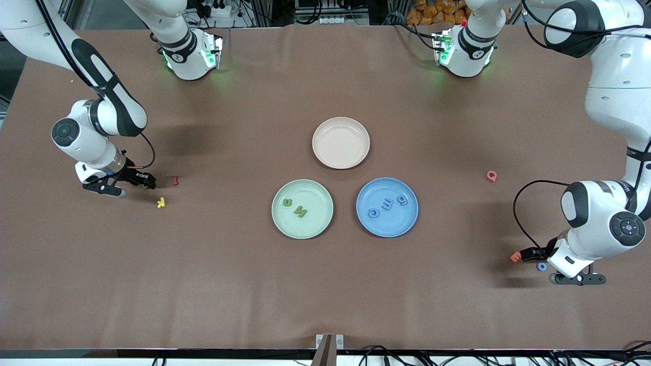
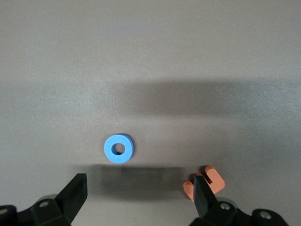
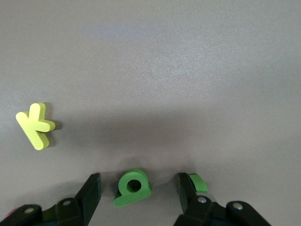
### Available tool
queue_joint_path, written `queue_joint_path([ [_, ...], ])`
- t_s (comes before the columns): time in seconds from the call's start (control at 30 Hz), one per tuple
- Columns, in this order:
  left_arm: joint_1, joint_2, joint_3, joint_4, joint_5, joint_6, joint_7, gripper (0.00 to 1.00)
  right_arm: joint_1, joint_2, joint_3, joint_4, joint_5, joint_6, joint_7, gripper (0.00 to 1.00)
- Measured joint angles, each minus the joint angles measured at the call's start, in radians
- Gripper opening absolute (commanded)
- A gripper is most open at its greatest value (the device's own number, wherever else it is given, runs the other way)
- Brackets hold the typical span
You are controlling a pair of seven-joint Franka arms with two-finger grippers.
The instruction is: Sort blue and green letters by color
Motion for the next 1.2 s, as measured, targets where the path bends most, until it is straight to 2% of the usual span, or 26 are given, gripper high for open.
queue_joint_path([
  [0.17,-0.002,0.009,0.01,0.024,0.0,0.0,0.01,1.0,0.0,-0.002,0.0,0.0,0.0,0.0,0.0,0.5],
  [0.47,-0.002,0.049,0.019,0.056,0.0,0.049,0.011,1.0,0.002,-0.006,0.0,-0.001,0.0,0.0,0.0,0.44],
  [0.6,-0.002,0.061,0.02,0.058,0.0,0.058,0.011,1.0,0.002,-0.007,0.0,-0.001,0.0,-0.001,-0.001,0.39],
  [0.63,-0.002,0.068,0.02,0.06,0.0,0.058,0.011,1.0,0.002,-0.009,0.0,-0.001,-0.001,-0.001,-0.001,0.34],
  [1.0,-0.003,0.072,0.02,0.064,0.0,0.06,0.02,1.0,0.003,-0.012,-0.004,-0.001,-0.002,-0.003,-0.001,0.21],
  [1.07,-0.003,0.073,0.02,0.065,0.0,0.062,0.021,0.9,0.003,-0.012,-0.004,-0.001,-0.002,-0.002,-0.001,0.2],
  [1.2,-0.003,0.073,0.02,0.067,0.0,0.065,0.023,0.57,0.003,-0.012,-0.004,-0.001,-0.002,-0.002,-0.001,0.17],
])
